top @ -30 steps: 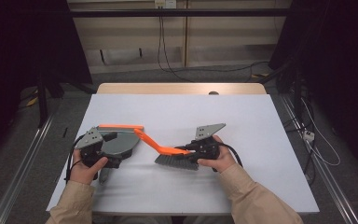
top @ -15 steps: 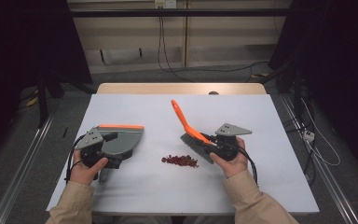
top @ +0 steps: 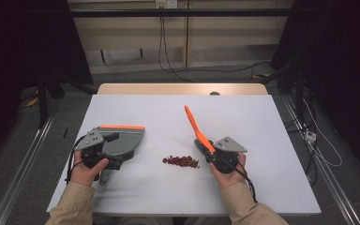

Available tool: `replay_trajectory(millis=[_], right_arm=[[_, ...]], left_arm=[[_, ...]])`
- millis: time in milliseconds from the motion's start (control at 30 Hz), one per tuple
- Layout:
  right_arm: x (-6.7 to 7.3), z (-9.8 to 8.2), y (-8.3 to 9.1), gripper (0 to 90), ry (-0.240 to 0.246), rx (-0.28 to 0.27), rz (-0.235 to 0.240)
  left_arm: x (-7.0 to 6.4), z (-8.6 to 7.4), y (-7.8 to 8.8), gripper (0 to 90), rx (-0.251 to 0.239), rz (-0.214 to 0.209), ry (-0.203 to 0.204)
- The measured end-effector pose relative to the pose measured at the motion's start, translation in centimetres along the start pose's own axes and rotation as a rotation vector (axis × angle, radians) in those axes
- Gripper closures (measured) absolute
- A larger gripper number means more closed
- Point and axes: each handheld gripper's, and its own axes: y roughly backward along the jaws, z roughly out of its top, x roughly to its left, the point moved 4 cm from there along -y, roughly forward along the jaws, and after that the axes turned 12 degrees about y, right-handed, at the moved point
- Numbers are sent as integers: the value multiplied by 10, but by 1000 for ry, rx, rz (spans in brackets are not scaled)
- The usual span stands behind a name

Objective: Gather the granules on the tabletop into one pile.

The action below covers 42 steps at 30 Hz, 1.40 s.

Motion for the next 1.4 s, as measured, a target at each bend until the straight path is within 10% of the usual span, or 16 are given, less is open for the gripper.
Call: replay_trajectory(millis=[1400], right_arm=[[54,21,-31,700,-112,-87,-8]], left_arm=[[-1,-1,7,55,8,24,-6]])
